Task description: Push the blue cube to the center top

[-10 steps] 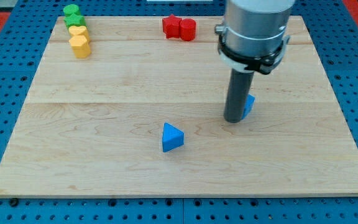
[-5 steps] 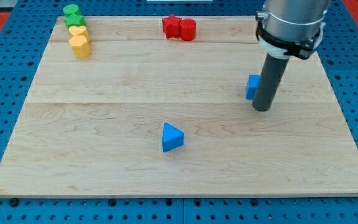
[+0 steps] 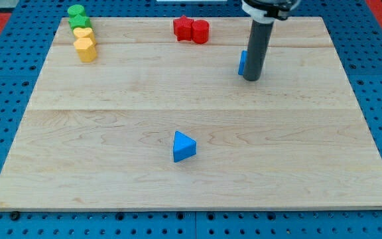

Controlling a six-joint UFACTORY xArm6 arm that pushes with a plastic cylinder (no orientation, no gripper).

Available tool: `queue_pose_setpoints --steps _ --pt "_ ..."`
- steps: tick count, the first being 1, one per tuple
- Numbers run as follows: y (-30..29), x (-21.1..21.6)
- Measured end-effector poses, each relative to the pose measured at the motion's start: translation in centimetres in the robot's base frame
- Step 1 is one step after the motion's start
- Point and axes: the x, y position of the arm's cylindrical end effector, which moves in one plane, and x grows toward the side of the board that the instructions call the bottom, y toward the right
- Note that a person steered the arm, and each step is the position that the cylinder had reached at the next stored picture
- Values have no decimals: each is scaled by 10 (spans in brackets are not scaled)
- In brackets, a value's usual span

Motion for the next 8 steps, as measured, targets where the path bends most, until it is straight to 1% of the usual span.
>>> queue_pose_setpoints --steps 2,3,4,5,8 --pt "-1 -57" --pt "13 -76" --pt "43 -88" --pt "56 -105" --pt "36 -106"
